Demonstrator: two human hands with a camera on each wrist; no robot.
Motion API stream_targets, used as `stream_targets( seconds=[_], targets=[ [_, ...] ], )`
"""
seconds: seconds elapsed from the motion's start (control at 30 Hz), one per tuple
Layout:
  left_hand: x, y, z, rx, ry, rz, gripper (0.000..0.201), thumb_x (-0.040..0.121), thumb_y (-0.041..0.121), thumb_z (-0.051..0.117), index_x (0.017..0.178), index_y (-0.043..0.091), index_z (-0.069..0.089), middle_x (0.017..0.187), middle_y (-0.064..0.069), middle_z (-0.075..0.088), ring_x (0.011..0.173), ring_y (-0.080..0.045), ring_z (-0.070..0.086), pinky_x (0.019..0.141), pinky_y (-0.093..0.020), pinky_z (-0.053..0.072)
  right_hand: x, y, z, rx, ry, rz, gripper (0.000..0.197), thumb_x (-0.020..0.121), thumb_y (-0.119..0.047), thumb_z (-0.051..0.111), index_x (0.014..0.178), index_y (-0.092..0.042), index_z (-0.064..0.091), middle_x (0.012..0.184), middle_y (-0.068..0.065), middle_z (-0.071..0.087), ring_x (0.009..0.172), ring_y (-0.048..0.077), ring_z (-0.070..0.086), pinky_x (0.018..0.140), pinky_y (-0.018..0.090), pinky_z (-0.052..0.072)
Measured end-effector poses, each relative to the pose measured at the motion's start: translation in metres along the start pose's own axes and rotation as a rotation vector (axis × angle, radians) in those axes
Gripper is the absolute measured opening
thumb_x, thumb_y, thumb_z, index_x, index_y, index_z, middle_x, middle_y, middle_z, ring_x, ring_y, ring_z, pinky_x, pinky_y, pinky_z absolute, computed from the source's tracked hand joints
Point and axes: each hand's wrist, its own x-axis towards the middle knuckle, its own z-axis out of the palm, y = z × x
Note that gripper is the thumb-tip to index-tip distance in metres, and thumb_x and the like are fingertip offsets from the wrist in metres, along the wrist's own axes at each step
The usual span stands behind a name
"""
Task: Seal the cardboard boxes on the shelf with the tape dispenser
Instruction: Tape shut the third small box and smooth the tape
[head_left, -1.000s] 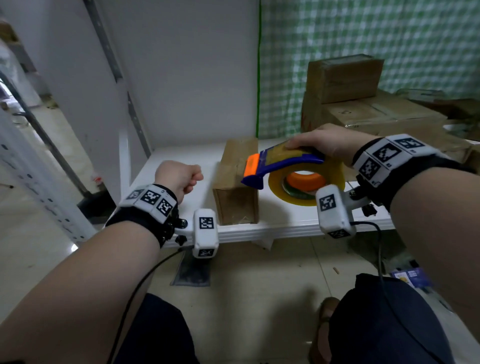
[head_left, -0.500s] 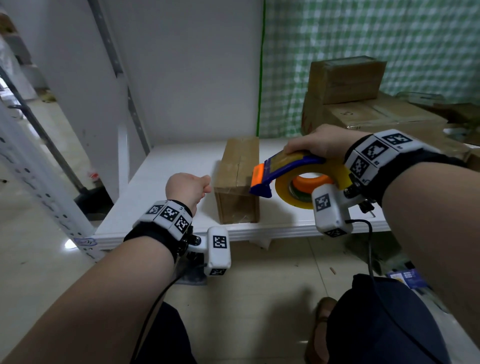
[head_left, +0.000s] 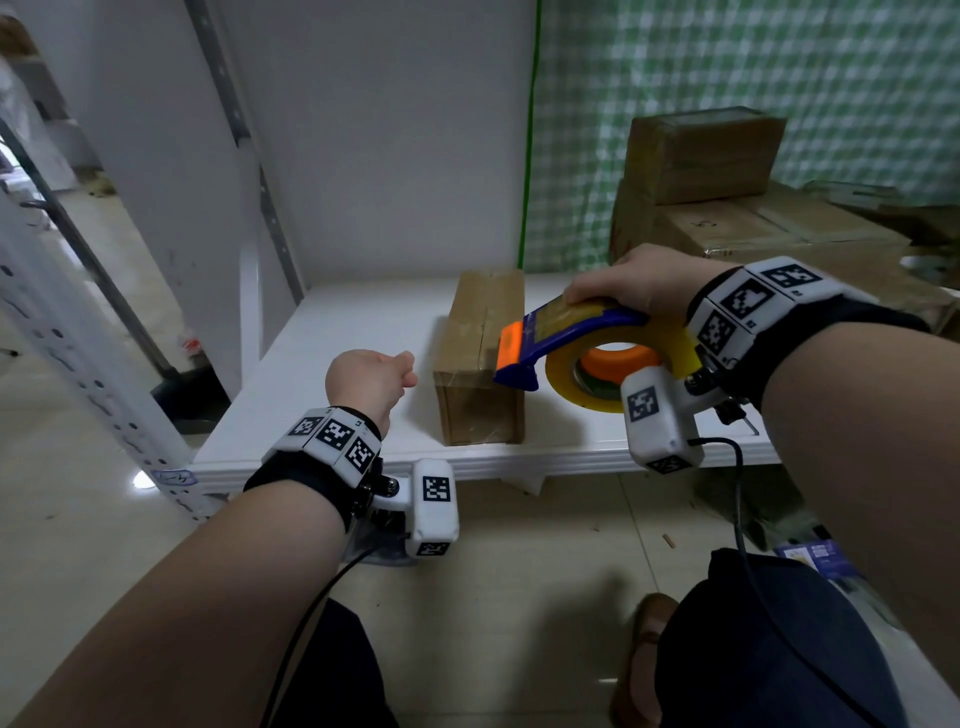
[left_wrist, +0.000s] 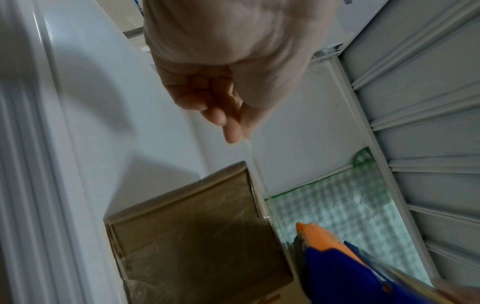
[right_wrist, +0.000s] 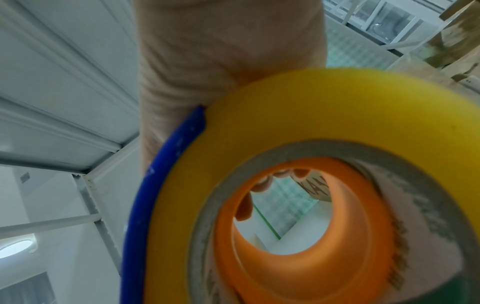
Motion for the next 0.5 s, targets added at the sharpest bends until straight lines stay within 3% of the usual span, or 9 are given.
stream_targets(
  seconds=[0.33,0.5],
  targets=[
    [0.002,-0.007,-0.001,0.002,0.005,-0.017,0.025,0.086,0.018,0.065,0.064,0.01,0.059,0.064,-0.002,0.064,0.053,-0.013,0.048,0.057,-0.022,0.037,0.002,-0.006,0.004,-0.03,0.006,0.017,0.041,0.077,-0.056,0.064,0.079,-0.015,0.063,0.078,0.006,0.06,0.071,0.019,0.055,0.061,0.027,0.041],
    [0.004,-0.011,0.001,-0.003,-0.009,-0.035,0.024,0.085,0.018,0.065,0.064,0.01,0.058,0.064,-0.003,0.065,0.052,-0.013,0.047,0.055,-0.022,0.037,-0.001,-0.019,0.005,-0.191,0.02,0.027,0.04,0.082,-0.054,0.058,0.072,-0.016,0.058,0.079,0.008,0.056,0.072,0.02,0.052,0.069,0.031,0.04]
  ],
)
